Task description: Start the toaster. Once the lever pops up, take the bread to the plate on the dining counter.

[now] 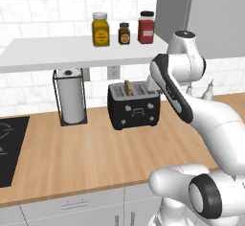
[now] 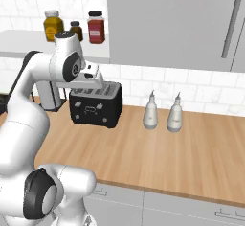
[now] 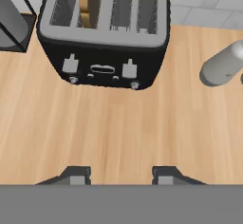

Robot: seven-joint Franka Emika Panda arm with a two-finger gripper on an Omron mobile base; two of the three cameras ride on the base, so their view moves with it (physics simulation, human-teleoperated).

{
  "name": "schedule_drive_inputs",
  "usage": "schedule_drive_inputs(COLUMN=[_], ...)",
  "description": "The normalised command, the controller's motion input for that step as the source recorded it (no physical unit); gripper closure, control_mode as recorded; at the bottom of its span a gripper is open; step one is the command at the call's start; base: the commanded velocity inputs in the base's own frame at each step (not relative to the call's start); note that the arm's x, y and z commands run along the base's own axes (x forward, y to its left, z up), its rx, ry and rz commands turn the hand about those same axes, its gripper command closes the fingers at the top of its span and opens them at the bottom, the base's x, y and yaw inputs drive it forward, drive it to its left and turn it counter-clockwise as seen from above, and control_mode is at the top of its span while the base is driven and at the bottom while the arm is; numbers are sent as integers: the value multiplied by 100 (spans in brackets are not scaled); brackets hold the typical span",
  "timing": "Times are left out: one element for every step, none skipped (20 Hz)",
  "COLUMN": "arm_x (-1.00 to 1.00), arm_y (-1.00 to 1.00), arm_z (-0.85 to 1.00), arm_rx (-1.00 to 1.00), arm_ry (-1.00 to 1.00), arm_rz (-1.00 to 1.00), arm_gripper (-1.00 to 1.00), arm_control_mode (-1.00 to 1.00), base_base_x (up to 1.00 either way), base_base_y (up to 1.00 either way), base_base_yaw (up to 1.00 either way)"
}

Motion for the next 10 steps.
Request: schedule_drive_inputs(arm_x=[-1,0,0,-17,-4,0,0,0,0,0], arm_y=[0,1,0,22,33,49,57,58,60,65], arm_z=[0,0,0,0,0,-5,-8,-5,-5,-3], arm_rx=[0,0,0,0,0,0,0,0,0,0], arm_ry=[0,5,1,0,0,-1,-7,-10,-14,-16], arm_rz=[0,0,-6,-6,-8,-9,-7,-7,-7,-7], arm_gripper=[-100,-100,-100,-100,-100,-100,-100,-100,-100,-100], arm_control_mode=[-100,-100,-100,-100,-100,-100,-100,-100,-100,-100], base_base_x=[0,0,0,0,0,0,0,0,0,0], base_base_y=[0,0,0,0,0,0,0,0,0,0], base_base_yaw=[0,0,0,0,0,0,0,0,0,0])
